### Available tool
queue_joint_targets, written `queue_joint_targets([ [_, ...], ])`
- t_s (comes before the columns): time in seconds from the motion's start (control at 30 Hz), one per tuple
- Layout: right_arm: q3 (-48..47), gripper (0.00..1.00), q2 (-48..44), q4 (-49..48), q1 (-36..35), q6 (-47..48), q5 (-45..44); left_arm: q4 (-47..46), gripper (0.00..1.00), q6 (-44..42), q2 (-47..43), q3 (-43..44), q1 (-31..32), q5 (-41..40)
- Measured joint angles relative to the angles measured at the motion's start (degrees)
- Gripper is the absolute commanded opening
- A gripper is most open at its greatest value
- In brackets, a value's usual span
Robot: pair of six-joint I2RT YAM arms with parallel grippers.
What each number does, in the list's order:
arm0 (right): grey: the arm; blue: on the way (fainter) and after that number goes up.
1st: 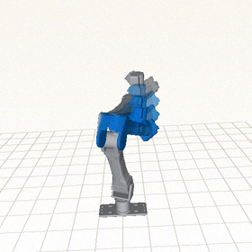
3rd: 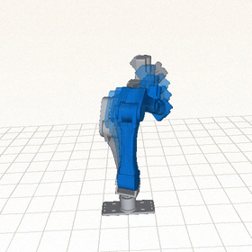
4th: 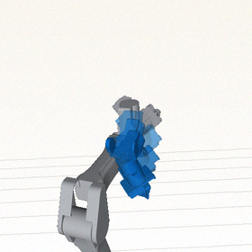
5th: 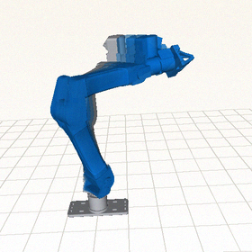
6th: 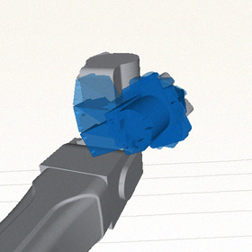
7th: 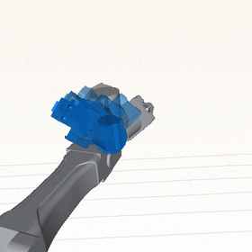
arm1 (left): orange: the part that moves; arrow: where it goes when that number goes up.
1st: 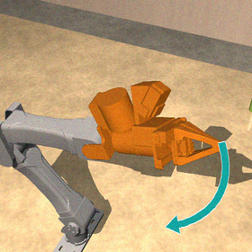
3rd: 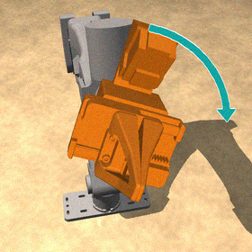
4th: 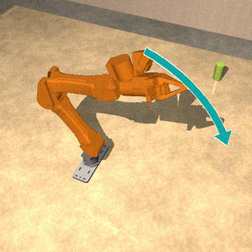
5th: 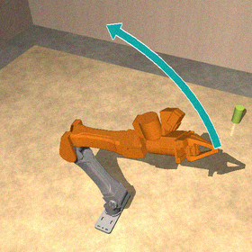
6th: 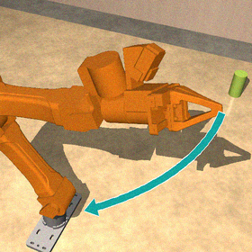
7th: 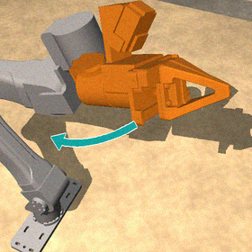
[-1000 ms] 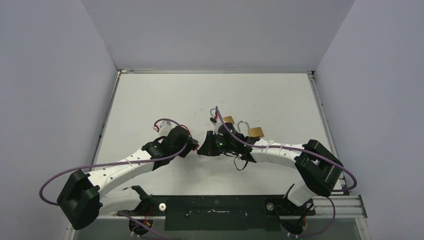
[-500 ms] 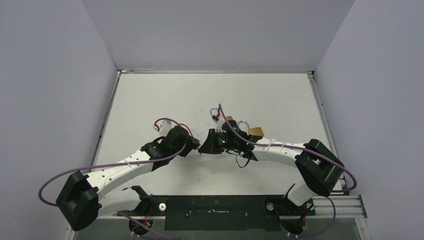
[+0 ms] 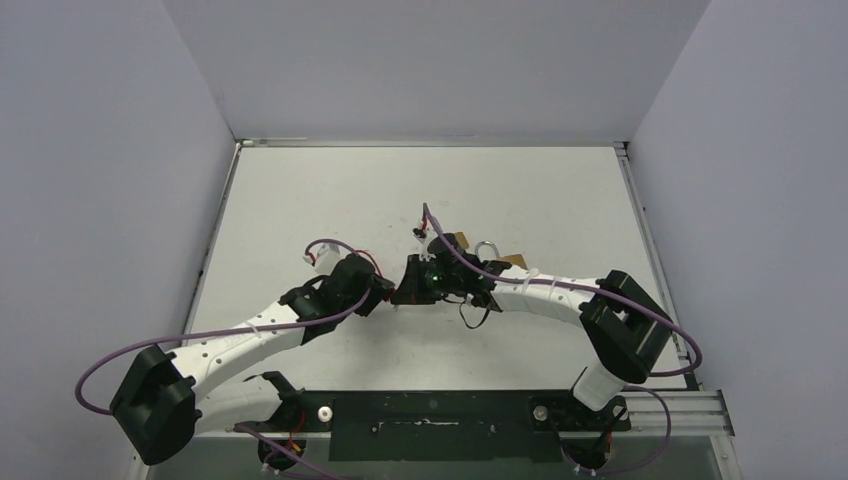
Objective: Unlock with the key
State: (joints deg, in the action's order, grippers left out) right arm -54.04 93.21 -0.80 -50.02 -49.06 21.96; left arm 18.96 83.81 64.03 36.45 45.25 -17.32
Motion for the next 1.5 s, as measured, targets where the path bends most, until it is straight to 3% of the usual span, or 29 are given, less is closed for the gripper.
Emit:
queue_joint_targets([
  [0.13, 3.96, 0.23, -2.25, -5.73, 0.00, -0.04, -0.07, 0.13, 0.00, 0.02, -2.16, -0.31, 0.04, 0.00],
  [0.27, 10.88, 0.45, -8.00, -13.68, 0.15, 0.76, -0.50, -0.76, 0.00, 0.46, -4.94, -0.35, 0.63, 2.21],
  [0.37, 15.74, 0.53, -13.11, -18.60, 0.22, 2.08, -1.40, -1.64, 0.00, 0.63, -5.99, -0.35, 1.53, 4.50],
  [0.53, 20.72, 0.49, -21.57, -21.59, -0.42, 2.99, -2.84, -1.33, 0.00, -0.04, -6.03, -0.28, 1.81, 5.14],
  [0.73, 20.72, 0.30, -22.84, -22.62, -1.64, 3.74, -4.39, -0.92, 0.00, -0.52, -6.03, 0.33, 1.81, 5.16],
  [0.97, 18.88, 0.34, -19.32, -19.43, -2.97, 4.04, -6.47, -0.66, 0.00, -0.66, -6.03, 0.57, 1.81, 5.18],
  [1.13, 18.75, 0.16, -18.86, -18.49, -2.97, 4.00, -7.39, -0.68, 0.00, -0.68, -6.03, 0.59, 1.77, 5.25],
  [1.37, 18.64, 0.17, -18.18, -18.40, -2.97, 3.41, -7.58, -0.63, 0.00, -0.70, -6.03, 0.59, 1.51, 5.42],
  [1.5, 18.64, 0.25, -17.81, -18.43, -2.97, 3.15, -7.58, -0.55, 0.00, -0.72, -6.03, 0.59, 1.51, 5.44],
])
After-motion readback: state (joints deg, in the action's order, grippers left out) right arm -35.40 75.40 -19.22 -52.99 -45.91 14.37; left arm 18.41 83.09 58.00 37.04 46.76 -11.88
